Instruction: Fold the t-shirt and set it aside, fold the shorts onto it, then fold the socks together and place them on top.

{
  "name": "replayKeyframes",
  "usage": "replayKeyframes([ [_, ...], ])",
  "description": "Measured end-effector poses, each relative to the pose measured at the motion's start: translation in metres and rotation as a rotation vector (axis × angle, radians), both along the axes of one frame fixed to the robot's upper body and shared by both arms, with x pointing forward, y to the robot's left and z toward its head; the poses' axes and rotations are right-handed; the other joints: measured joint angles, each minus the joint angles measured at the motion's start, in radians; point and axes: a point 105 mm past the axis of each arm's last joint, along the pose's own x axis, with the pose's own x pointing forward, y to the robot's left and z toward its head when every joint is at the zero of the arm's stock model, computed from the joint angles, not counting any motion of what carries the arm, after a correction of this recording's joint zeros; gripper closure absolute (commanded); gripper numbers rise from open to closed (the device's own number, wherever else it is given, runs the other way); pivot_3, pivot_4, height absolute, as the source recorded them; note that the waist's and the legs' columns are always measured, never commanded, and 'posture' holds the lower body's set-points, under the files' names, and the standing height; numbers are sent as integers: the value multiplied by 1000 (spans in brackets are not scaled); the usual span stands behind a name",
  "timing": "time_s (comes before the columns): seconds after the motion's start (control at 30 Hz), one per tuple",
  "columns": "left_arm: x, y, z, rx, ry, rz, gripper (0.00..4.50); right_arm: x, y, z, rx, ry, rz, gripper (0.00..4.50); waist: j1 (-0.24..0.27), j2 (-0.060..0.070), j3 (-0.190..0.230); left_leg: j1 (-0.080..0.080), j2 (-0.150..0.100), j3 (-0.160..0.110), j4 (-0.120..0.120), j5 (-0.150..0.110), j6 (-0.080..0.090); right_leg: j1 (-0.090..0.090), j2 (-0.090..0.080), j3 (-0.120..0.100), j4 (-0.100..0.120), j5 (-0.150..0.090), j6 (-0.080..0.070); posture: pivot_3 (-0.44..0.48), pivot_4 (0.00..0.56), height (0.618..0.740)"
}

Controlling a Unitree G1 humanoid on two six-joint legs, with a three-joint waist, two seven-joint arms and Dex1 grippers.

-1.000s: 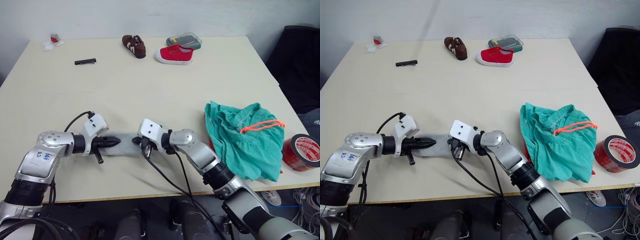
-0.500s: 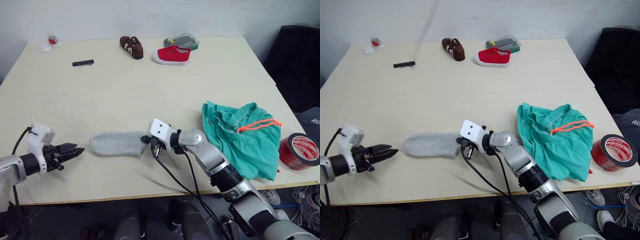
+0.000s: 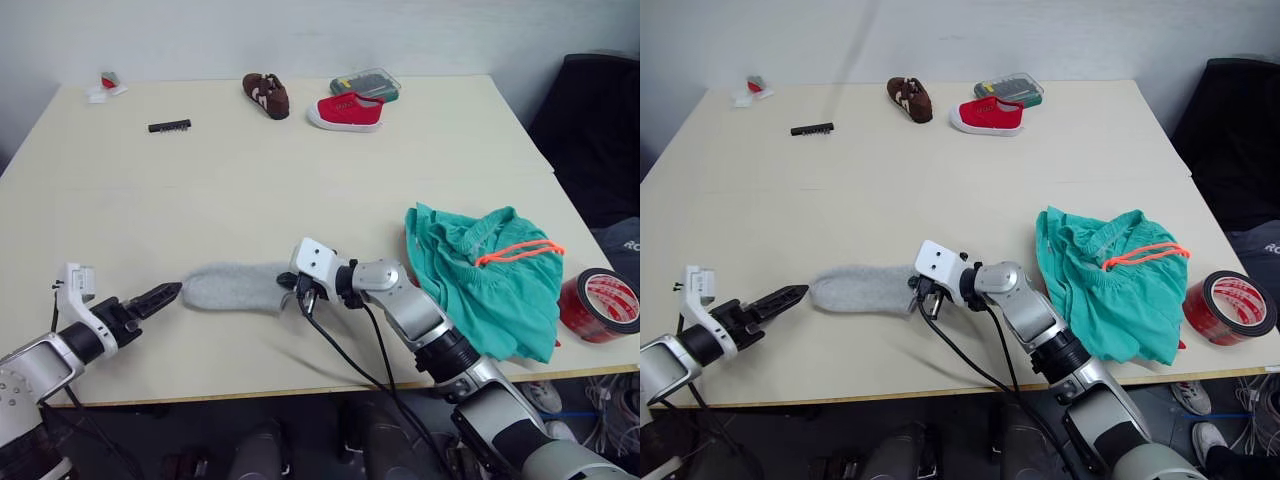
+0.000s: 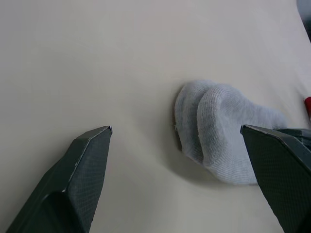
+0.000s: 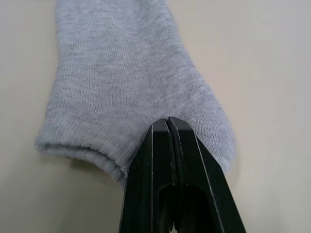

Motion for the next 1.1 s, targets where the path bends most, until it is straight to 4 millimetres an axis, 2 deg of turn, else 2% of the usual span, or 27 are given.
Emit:
replayKeyframes([
  [0.17, 19, -14, 1, -6, 9, -61, 40, 0, 1, -1, -3, 7, 1, 4500, 14, 3, -2, 0, -2, -1, 1, -1, -3, 0, -2, 0, 0, 0, 0, 0, 150, 740],
  [0.27, 28, -21, 0, 1, 21, -92, 40, 0, 1, -2, -7, 11, 0, 4500, 24, 9, -7, 0, -3, -1, 1, -1, -3, 1, -3, 1, 0, 0, 0, 0, 150, 740],
  [0.3, 29, -22, -1, -3, 23, -95, 220, -1, 2, -3, -7, 14, 0, 4500, 25, 10, -8, 0, -4, -1, 1, -1, -3, 1, -4, 0, 0, 0, 0, 0, 150, 740],
  [0.47, 37, -30, -5, -37, 26, -112, 1516, -1, 2, -4, -8, 21, -8, 4500, 28, 11, -9, 0, -5, -1, 1, -1, -2, 1, -6, 0, 0, 0, 0, 0, 150, 740],
  [0.77, 40, -57, -15, -107, 63, -187, 4404, -1, -1, -5, -8, 19, -12, 4500, 23, 10, -9, -1, -5, -1, 0, 1, 2, 1, -5, 0, 0, 0, 0, 0, 150, 740],
  [0.87, 42, -63, -10, -89, 32, -193, 4477, -1, -1, -5, -9, 18, -13, 4500, 21, 9, -10, -1, -4, -1, 0, 1, 2, 1, -4, -1, 0, 0, 0, 0, 150, 740],
  [1.1, 42, -87, 36, 169, -183, -277, 4477, -1, 0, -5, -6, 17, -14, 4500, 16, 8, -10, -1, -1, -1, 0, 0, 0, 1, -1, 0, -1, 0, 0, 0, 150, 740],
])
